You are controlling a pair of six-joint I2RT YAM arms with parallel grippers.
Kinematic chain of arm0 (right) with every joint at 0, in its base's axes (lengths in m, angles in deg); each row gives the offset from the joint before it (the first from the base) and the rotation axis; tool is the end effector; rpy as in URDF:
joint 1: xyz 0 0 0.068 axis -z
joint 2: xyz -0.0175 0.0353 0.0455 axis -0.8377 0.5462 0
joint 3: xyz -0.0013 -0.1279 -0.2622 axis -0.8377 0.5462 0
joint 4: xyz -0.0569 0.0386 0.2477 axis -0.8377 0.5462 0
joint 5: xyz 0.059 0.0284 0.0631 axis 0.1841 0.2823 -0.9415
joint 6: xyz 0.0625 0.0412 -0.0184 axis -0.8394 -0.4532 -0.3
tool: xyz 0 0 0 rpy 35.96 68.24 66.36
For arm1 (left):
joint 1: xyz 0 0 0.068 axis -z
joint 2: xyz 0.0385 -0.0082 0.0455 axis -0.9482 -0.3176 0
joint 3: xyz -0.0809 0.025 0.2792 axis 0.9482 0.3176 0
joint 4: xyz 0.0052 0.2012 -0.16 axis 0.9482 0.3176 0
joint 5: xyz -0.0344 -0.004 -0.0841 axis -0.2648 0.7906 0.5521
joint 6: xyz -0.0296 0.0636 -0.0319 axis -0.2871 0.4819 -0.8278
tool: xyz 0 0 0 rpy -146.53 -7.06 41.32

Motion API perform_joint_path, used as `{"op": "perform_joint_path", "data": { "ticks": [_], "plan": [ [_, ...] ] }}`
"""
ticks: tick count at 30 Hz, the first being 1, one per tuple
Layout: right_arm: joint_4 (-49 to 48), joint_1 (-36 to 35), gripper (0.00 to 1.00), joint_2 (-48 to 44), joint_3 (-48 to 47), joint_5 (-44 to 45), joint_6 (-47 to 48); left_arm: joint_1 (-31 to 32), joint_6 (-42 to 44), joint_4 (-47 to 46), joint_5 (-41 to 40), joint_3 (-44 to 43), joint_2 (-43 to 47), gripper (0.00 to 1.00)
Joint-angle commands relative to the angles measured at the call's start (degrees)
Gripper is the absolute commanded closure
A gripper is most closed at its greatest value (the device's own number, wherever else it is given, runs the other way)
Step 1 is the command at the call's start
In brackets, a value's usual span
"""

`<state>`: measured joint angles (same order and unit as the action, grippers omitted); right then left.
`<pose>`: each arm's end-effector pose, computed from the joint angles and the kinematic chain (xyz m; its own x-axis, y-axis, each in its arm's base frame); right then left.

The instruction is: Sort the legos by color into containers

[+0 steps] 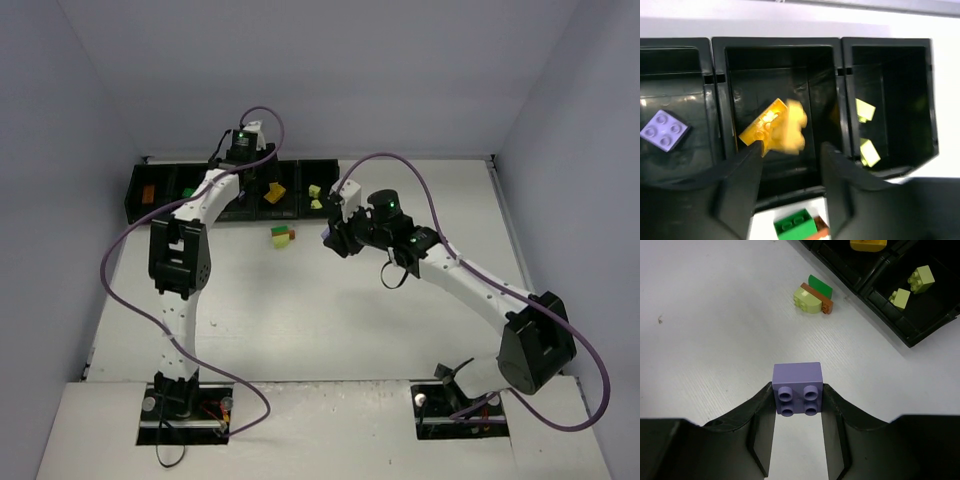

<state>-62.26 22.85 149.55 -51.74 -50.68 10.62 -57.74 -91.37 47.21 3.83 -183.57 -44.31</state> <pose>0.2789 0.2202 0.3227 -0.1279 -0.2153 -0.9681 -0.8526 0.5225 -0.0036 0.5270 -0.1414 0.2733 -0.6211 -0.2634 -0.7382 0.1447 0.8871 -0.4383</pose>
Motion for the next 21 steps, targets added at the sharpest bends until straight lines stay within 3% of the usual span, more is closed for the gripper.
{"op": "perform_joint_path", "data": {
  "ticks": [1, 2, 6, 15, 21],
  "plan": [
    [-2.09, 0.38, 1.0, -3.24, 0.2, -1.21, -0.11, 0.5, 0.67, -1.54, 1.71, -5.12, 1.77, 0.51],
    [-2.0, 0.38, 1.0, -3.33, 0.46, -1.13, -0.11, 0.5, 0.85, -1.9, 2.15, -4.94, 1.86, 0.45],
    [-1.91, 0.47, 1.0, -3.42, 0.81, -1.21, -0.02, 0.59, 1.03, -2.25, 3.03, -3.46, 4.22, 0.39],
    [-2.17, 0.47, 1.0, -1.66, -1.03, -1.83, 0.86, 0.94, -0.47, -1.55, 5.14, 8.58, 18.63, 0.38],
    [-4.54, 0.38, 1.0, -2.1, -1.03, -4.63, 1.12, 1.73, -5.82, -2.6, 15.4, 17.99, 29.17, 0.36]
  ]
}}
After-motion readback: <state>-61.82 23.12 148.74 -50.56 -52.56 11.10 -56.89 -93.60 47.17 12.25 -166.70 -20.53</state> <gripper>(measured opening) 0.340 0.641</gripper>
